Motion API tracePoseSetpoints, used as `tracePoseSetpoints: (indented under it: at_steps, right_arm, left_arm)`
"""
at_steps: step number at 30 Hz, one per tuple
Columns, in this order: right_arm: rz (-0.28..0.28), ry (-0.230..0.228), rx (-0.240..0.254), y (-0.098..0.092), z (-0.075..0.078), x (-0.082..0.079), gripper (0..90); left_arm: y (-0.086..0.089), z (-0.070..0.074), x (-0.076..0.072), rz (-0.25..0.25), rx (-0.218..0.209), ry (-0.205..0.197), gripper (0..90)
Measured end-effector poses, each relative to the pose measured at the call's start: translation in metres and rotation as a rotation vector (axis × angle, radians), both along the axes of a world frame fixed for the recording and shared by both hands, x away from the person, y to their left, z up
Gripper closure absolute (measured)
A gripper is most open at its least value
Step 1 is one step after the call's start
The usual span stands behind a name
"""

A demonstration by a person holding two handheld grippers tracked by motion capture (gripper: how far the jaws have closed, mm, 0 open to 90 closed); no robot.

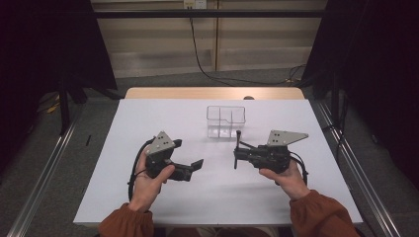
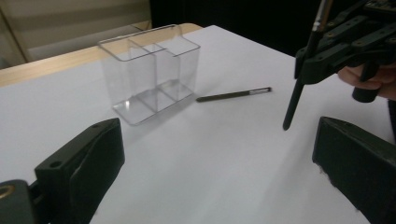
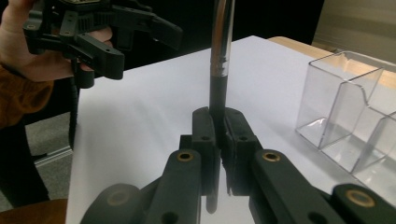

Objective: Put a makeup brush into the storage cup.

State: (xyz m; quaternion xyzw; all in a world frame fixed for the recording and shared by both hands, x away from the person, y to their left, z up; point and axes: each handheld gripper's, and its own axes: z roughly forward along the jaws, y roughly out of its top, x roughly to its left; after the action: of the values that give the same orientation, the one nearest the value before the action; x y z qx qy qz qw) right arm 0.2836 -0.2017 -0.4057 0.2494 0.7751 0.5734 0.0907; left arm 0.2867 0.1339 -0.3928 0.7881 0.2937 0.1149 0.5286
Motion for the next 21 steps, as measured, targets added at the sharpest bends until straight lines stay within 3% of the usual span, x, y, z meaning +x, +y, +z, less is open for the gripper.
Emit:
tracePoseSetpoints:
  at_steps: [10, 19, 21]
  right_arm:
    - [-0.01, -0.014, -0.001, 0.0, 0.004, 0.005, 84.1]
    - [-0.038, -0.033, 0.018, -0.001, 0.013, 0.009, 84.1]
    - [-0.043, -0.031, 0.025, 0.0, 0.015, 0.012, 84.1]
  left_arm:
    - [0.024, -0.008, -0.003, 0.077, -0.015, -0.062, 2.3]
    - [0.052, -0.015, -0.016, 0.164, -0.047, -0.071, 2.3]
    - [0.059, -0.019, -0.017, 0.172, -0.096, -0.054, 2.4]
